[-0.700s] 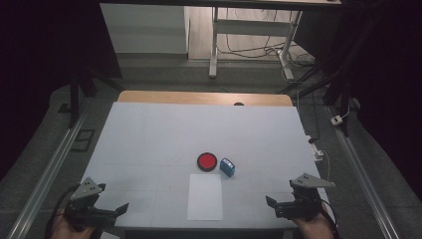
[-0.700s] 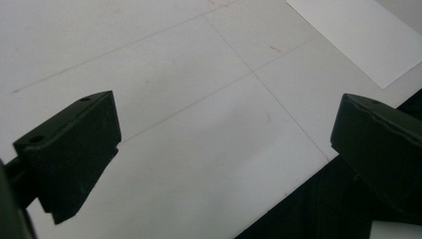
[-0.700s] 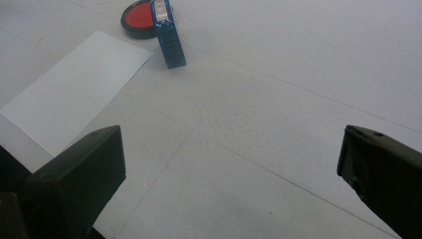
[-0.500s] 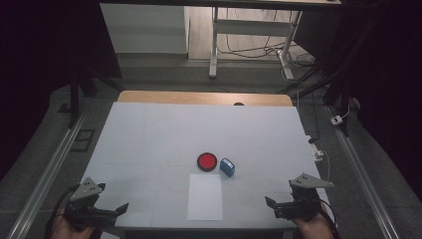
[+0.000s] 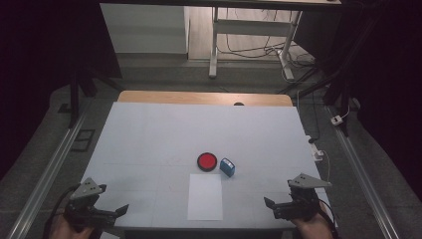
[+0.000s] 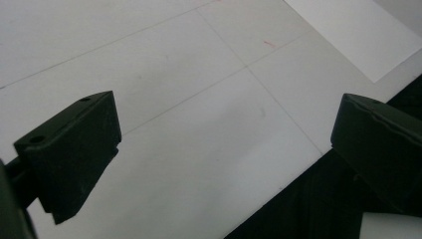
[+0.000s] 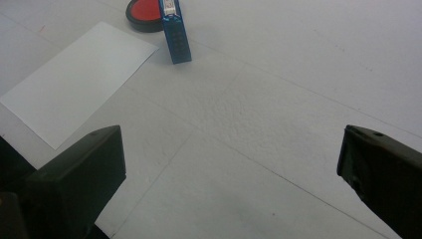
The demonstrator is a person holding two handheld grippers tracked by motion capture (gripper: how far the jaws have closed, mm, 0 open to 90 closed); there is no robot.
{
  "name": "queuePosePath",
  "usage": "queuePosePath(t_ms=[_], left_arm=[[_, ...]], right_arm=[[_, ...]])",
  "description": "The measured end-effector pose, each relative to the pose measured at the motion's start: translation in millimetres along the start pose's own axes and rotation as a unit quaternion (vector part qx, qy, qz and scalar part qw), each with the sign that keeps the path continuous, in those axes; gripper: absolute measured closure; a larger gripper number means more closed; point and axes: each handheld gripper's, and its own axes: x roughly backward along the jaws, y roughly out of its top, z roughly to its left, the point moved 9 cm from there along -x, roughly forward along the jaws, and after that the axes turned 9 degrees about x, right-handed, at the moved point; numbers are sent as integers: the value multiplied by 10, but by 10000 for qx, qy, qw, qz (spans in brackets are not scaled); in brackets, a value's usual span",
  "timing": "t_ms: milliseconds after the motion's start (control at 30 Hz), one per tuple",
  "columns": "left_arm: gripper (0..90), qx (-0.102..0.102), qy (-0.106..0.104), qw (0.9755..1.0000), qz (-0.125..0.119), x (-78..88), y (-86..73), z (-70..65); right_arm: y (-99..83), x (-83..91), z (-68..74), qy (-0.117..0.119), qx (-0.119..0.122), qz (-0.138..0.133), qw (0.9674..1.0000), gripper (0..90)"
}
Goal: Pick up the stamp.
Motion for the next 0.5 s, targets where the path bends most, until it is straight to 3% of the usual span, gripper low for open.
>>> queuePosePath(t_ms=[333, 500], left_arm=[[0, -30, -147, 9999, 3, 10, -6, -22], [0, 48, -226, 9997, -45, 20, 0, -15]], right_arm=[[6, -4, 15, 34, 78, 12, 10000, 0], [52, 22, 17, 41, 13, -173, 9998, 0]])
